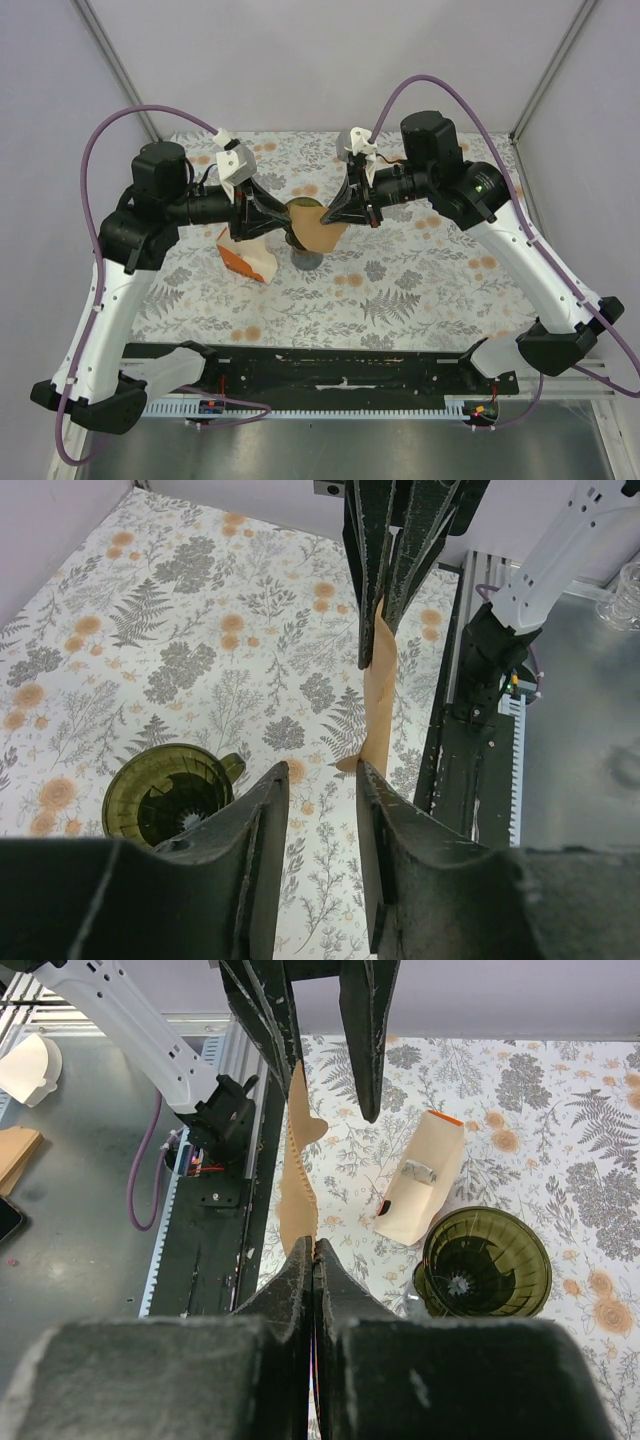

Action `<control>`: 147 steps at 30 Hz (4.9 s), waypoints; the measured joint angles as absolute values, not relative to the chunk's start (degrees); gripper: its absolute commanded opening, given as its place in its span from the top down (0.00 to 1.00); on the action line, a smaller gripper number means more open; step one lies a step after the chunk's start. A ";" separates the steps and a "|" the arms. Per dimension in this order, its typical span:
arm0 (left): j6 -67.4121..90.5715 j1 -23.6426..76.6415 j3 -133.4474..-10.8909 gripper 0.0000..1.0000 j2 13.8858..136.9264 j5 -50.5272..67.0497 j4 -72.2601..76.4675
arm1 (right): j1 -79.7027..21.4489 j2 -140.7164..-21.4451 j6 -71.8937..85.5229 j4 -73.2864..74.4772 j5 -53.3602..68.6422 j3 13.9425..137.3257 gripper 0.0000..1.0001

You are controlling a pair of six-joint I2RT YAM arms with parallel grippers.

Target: Place the coffee filter in the dripper

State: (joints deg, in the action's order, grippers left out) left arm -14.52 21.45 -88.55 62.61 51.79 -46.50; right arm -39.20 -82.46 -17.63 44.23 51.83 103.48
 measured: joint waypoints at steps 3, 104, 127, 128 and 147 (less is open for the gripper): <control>-13.72 21.45 -88.23 0.56 62.43 52.71 -46.06 | -39.20 -82.46 -17.61 44.23 51.57 103.48 1.00; -8.23 22.26 -84.07 0.63 61.93 43.13 -40.60 | -39.16 -87.15 -11.42 41.45 54.15 105.34 1.00; -1.10 22.26 -83.07 0.98 60.49 46.94 -39.38 | -39.16 -87.72 -12.86 42.52 51.70 106.72 1.00; -0.05 22.26 -82.43 0.98 60.10 46.87 -38.98 | -39.16 -88.18 -12.71 42.52 50.94 107.18 1.00; -5.39 22.26 -84.88 0.98 59.35 39.44 -41.45 | -39.16 -89.56 -17.72 45.78 57.25 107.83 1.00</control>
